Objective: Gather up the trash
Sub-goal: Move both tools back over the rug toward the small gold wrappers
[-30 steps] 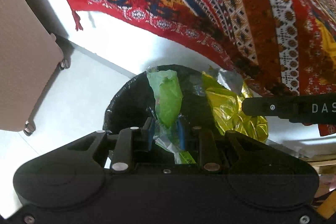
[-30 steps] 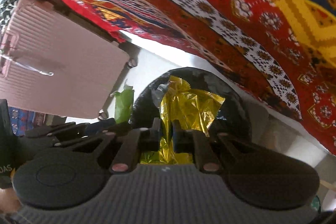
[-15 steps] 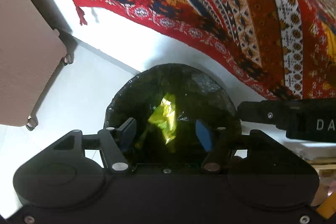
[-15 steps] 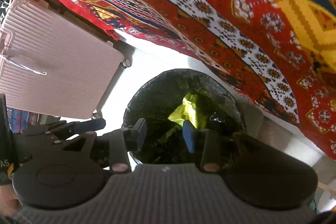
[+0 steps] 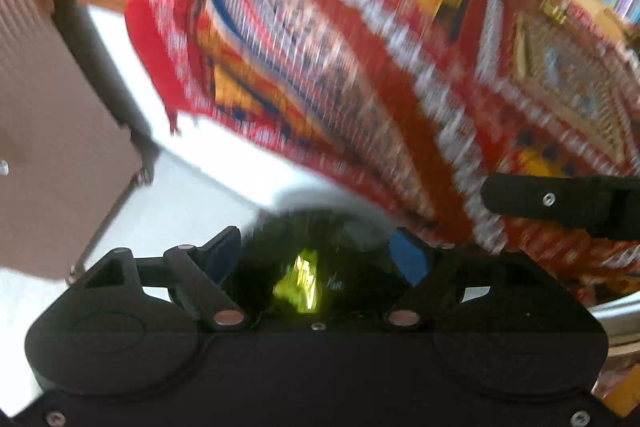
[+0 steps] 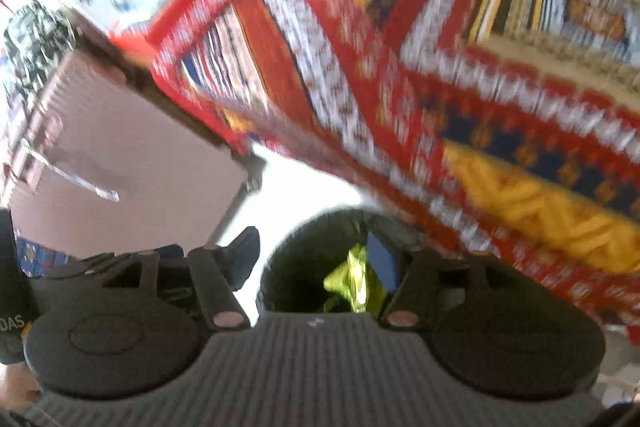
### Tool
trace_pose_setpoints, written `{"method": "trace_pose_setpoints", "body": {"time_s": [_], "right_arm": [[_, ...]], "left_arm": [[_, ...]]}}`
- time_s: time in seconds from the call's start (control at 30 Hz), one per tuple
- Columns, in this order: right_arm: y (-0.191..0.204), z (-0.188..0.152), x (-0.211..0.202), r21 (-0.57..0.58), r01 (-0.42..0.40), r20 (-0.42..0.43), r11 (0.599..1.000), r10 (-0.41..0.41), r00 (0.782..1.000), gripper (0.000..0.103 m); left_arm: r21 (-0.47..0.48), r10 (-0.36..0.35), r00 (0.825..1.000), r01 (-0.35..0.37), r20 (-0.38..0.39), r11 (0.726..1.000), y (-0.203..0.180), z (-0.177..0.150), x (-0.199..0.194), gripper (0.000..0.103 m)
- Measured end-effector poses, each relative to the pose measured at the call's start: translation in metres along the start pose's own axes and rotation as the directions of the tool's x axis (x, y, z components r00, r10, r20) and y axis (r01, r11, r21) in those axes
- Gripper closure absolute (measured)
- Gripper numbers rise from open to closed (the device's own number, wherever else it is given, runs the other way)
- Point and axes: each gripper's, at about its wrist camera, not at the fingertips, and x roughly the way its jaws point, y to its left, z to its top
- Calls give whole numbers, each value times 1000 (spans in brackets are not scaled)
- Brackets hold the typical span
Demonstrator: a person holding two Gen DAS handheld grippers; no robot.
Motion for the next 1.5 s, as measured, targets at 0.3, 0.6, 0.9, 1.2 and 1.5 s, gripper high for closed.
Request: {"method": "trace_pose_setpoints", "body": {"time_s": [0.3, 0.6, 0.9, 1.2, 1.5], "right_arm": [[0, 59, -87, 47, 95, 283, 994, -105, 953, 22], [-29, 111, -122, 104, 212, 391, 972, -236, 890, 21], [-70, 156, -122, 166, 212, 383, 963, -261, 886, 21], [-106, 202, -98, 146, 193, 335, 970, -232, 913, 22], [-135, 252, -41, 108, 167, 230, 980, -188, 955, 25]], "left_arm": [[96, -56, 977, 37, 203, 995, -34, 76, -63, 13], [120, -55, 954, 20, 295, 993, -79, 139, -74, 7], [103, -36, 952, 5, 304, 995, -111, 183, -50, 8], [5, -41, 968, 41, 247, 999, -133, 213, 3, 24], [-57, 25, 985, -15, 171, 998, -153, 237, 76, 42]]}}
